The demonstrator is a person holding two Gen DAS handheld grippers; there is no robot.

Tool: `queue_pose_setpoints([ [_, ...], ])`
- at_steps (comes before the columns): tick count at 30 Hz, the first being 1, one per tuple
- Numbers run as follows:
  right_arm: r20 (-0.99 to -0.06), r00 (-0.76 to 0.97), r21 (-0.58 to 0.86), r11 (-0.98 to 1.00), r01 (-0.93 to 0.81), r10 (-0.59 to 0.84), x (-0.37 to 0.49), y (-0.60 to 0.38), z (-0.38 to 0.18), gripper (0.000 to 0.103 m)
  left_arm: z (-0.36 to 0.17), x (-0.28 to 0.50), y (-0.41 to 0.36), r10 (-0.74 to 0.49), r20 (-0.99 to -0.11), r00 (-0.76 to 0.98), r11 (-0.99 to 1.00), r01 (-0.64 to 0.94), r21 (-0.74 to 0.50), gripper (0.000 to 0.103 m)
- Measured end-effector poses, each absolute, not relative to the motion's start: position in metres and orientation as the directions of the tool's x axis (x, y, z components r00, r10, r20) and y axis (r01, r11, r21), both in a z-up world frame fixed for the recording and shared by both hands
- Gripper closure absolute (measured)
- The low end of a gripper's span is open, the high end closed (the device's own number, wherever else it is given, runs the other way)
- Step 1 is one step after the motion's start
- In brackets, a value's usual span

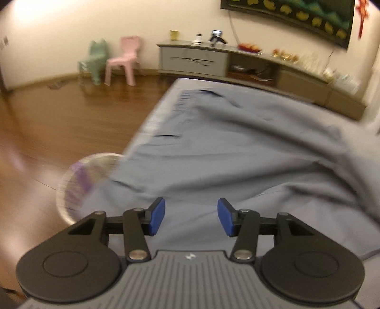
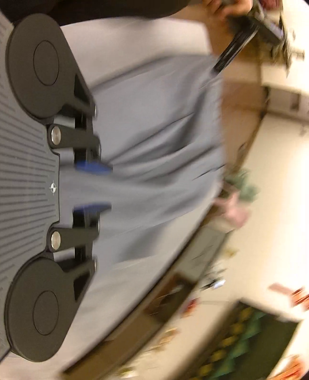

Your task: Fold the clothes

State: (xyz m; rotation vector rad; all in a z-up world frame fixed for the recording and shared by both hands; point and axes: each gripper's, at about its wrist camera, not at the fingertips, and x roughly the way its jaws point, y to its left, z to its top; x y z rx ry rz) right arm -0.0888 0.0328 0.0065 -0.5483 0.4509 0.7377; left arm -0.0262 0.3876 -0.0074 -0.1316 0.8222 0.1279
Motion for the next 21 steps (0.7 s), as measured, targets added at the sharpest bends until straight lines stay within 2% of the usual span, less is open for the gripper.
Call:
queue_pose_setpoints([
  [1,-0.550,0.655,-0.325,0.591,-0.739,0.517,-0.079,0.052,0.007,0.042,-0.011,-0.022,0.387,0.042,-0.742,0.669,0.983,-0.160,-0.089,0.054],
  [3,-0.545,0.651,-0.361,0.552,-0.751,0.528,-0.053,0.090,0.002,0.042,-0.027,-0.021,0.388,0.043,-0.761,0.647,0.977,-0.188,-0.105,0.053],
  [5,-0.570,0.641,-0.380,0.528,-0.760,0.514,-0.024,0.125,-0.010,0.043,-0.042,-0.019,0.389,0.043,-0.779,0.625,0.969,-0.216,-0.121,0.053],
  [7,-0.623,0.599,-0.366,0.489,-0.791,0.503,0.003,0.154,-0.027,0.047,-0.040,-0.033,0.395,0.007,-0.769,0.640,0.952,-0.240,-0.191,0.053],
  [8,-0.652,0.580,-0.362,0.471,-0.804,0.488,0.014,0.167,-0.036,0.055,-0.038,-0.037,0.396,-0.008,-0.758,0.652,0.945,-0.243,-0.219,0.053],
  [10,-0.695,0.556,-0.373,0.432,-0.821,0.456,0.028,0.185,-0.052,0.088,-0.032,-0.044,0.399,-0.042,-0.730,0.682,0.932,-0.237,-0.274,0.048],
  [12,-0.687,0.579,-0.416,0.416,-0.809,0.439,0.026,0.192,-0.054,0.102,-0.019,-0.050,0.403,-0.061,-0.704,0.708,0.923,-0.227,-0.309,0.043],
  [13,-0.659,0.601,-0.437,0.420,-0.795,0.453,0.017,0.192,-0.046,0.103,-0.013,-0.052,0.404,-0.068,-0.689,0.721,0.918,-0.225,-0.326,0.040],
  [15,-0.569,0.611,-0.444,0.421,-0.791,0.550,-0.025,0.184,-0.013,0.103,0.002,-0.057,0.407,-0.096,-0.644,0.759,0.904,-0.205,-0.376,0.025],
  [18,-0.519,0.607,-0.460,0.403,-0.792,0.601,-0.076,0.176,-0.005,0.103,0.004,-0.046,0.413,-0.162,-0.589,0.791,0.862,-0.177,-0.475,0.006],
  [19,-0.507,0.606,-0.466,0.396,-0.791,0.613,-0.092,0.174,-0.005,0.103,0.003,-0.042,0.414,-0.191,-0.578,0.793,0.846,-0.166,-0.506,0.006],
  [21,-0.496,0.604,-0.473,0.389,-0.790,0.624,-0.116,0.171,-0.008,0.103,-0.012,-0.025,0.412,-0.220,-0.611,0.760,0.835,-0.177,-0.520,0.005],
])
